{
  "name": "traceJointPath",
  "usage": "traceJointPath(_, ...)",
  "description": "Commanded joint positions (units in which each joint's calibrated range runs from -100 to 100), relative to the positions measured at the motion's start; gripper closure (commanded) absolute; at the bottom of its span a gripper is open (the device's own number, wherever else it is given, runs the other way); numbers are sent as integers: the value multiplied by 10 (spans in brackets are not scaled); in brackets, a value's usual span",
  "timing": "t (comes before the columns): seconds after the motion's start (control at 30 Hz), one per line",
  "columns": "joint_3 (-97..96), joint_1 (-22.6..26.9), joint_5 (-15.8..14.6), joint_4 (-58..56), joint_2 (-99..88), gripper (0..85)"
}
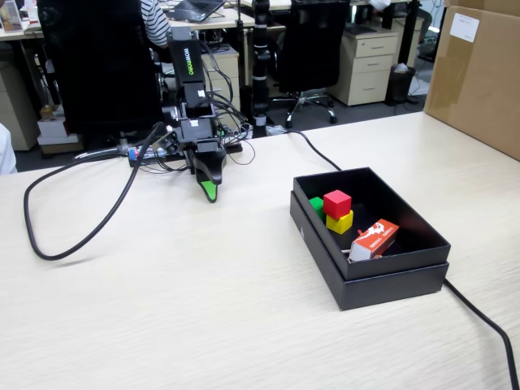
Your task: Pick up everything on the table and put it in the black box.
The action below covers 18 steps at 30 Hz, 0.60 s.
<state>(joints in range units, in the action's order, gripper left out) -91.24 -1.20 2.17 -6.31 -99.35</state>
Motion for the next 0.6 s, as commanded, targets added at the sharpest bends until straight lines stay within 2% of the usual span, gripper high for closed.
traceJointPath(0.0, -24, 0, 7, -8, 2, 382)
traceJointPath(0.57, -26, 0, 7, -6, 2, 367)
